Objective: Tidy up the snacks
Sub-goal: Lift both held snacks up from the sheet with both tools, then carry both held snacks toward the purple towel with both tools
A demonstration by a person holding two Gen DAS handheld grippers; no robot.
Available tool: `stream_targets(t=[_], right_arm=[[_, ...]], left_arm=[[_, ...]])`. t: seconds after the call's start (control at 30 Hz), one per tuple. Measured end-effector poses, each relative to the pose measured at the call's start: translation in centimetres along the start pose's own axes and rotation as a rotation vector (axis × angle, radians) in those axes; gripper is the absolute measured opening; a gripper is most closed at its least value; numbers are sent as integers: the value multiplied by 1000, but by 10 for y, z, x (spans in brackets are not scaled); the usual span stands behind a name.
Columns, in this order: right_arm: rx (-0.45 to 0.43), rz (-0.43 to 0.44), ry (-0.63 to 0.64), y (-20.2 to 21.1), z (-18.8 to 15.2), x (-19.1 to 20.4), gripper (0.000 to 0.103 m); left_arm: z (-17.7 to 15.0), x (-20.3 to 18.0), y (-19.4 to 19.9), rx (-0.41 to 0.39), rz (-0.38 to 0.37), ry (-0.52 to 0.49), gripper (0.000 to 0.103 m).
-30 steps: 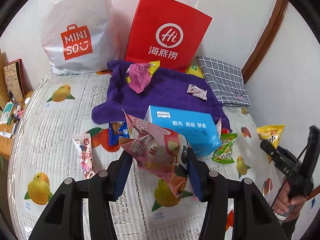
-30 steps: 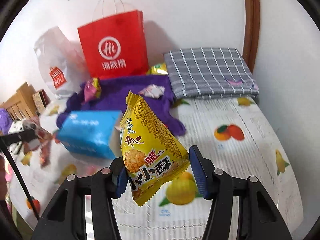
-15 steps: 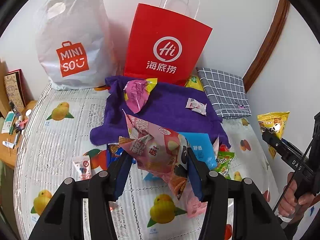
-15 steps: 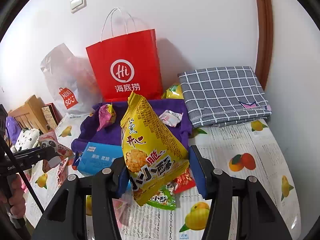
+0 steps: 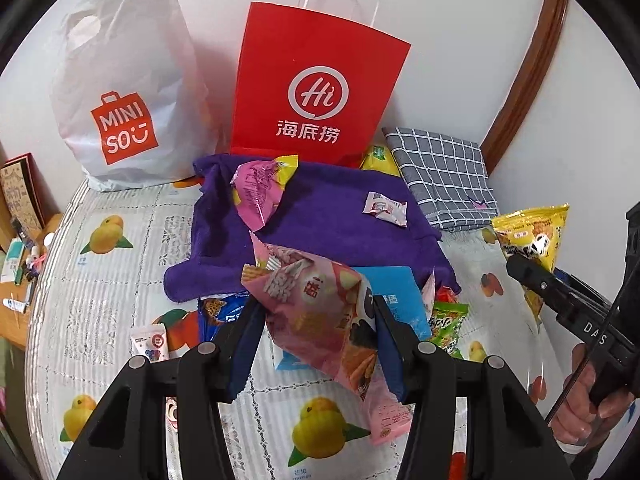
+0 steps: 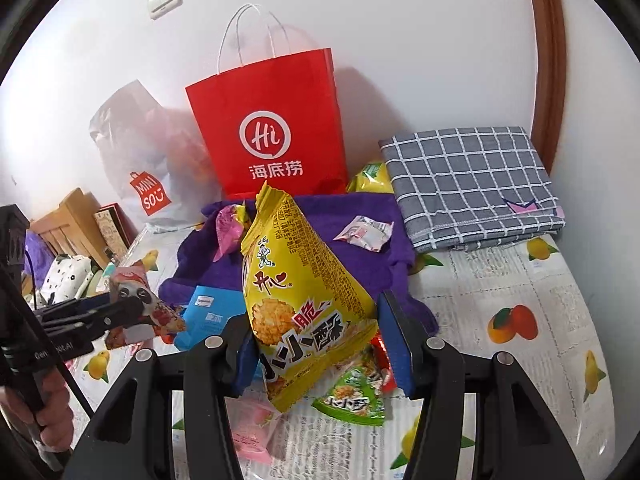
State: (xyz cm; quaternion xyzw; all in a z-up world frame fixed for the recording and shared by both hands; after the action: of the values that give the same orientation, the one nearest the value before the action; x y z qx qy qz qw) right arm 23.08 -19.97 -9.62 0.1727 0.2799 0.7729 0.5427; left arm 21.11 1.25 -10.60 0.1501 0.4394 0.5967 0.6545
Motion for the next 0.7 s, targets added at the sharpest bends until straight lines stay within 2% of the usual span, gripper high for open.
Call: stream_targets(t=[0.7], right_arm=[[-76,-13,11,-29,26,26,53]], left_arm=[[17,16,-21,-82,3,-58,51]])
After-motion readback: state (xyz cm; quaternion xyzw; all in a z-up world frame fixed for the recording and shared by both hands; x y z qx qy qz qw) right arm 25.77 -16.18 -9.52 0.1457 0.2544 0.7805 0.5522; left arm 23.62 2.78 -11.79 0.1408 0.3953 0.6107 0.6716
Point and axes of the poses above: each gripper's, at about its wrist camera, not at the fingertips, and y roughly against the way its jaws point, x to its left, z to its top, the point moved 6 cm from there along -y, roughly the way its jaws point, and after that the axes turned 15 degrees about y, right-handed, at the moved point
